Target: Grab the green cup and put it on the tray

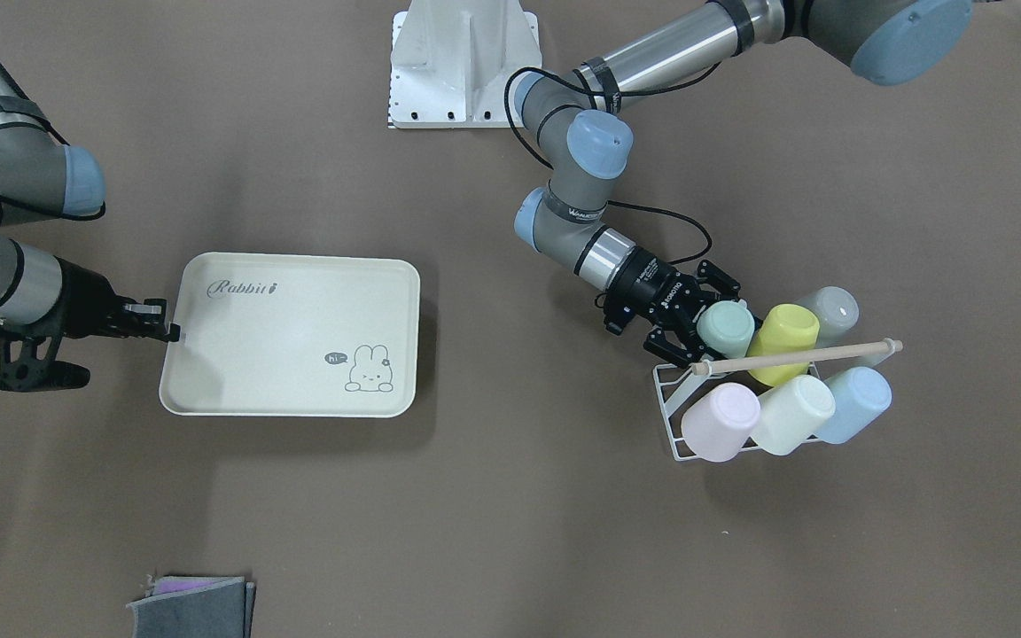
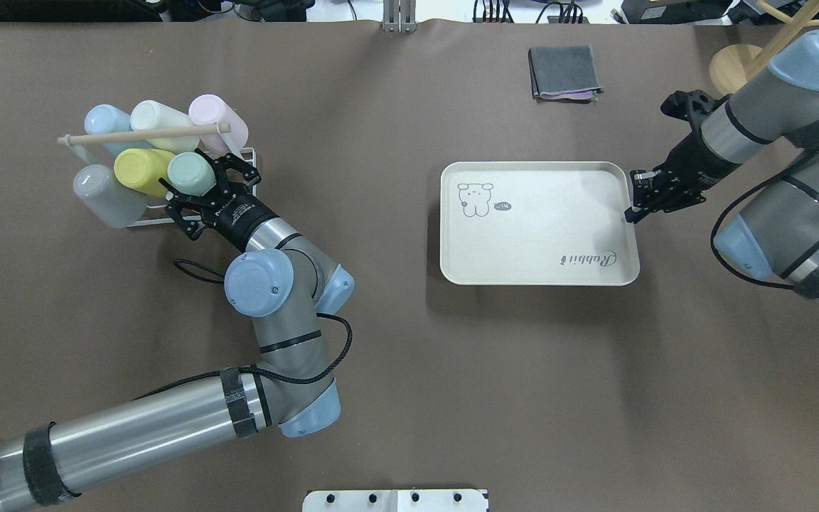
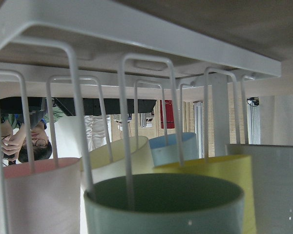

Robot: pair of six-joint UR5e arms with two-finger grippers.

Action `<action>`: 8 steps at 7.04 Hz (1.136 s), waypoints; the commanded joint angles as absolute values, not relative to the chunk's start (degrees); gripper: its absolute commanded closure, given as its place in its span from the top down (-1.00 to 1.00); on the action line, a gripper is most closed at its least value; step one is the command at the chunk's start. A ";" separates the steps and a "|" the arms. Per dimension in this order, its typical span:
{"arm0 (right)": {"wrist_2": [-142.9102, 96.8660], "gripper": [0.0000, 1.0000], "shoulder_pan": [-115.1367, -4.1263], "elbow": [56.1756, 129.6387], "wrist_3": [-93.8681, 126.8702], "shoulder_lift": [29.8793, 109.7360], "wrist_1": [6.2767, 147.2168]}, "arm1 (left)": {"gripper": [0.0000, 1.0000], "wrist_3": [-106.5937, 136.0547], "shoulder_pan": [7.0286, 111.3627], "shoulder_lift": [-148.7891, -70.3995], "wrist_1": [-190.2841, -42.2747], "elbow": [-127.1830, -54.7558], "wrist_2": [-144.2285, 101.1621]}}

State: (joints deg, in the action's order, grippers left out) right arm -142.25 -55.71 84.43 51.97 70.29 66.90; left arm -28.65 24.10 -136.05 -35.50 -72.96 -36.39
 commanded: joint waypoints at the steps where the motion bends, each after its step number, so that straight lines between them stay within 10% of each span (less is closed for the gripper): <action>1: -140.64 -1.00 -54.58 78.33 52.03 63.05 69.50 | -0.36 -28.83 24.00 -136.49 -35.42 -73.47 -36.56; 8: -134.75 -1.00 -47.92 79.17 56.05 53.44 74.00 | -0.40 -29.53 23.73 -136.84 -19.18 -90.14 -40.60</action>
State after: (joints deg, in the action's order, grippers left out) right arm -136.34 -50.05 77.25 53.99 54.06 73.61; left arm -29.57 23.74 -136.78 -21.73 -86.81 -40.40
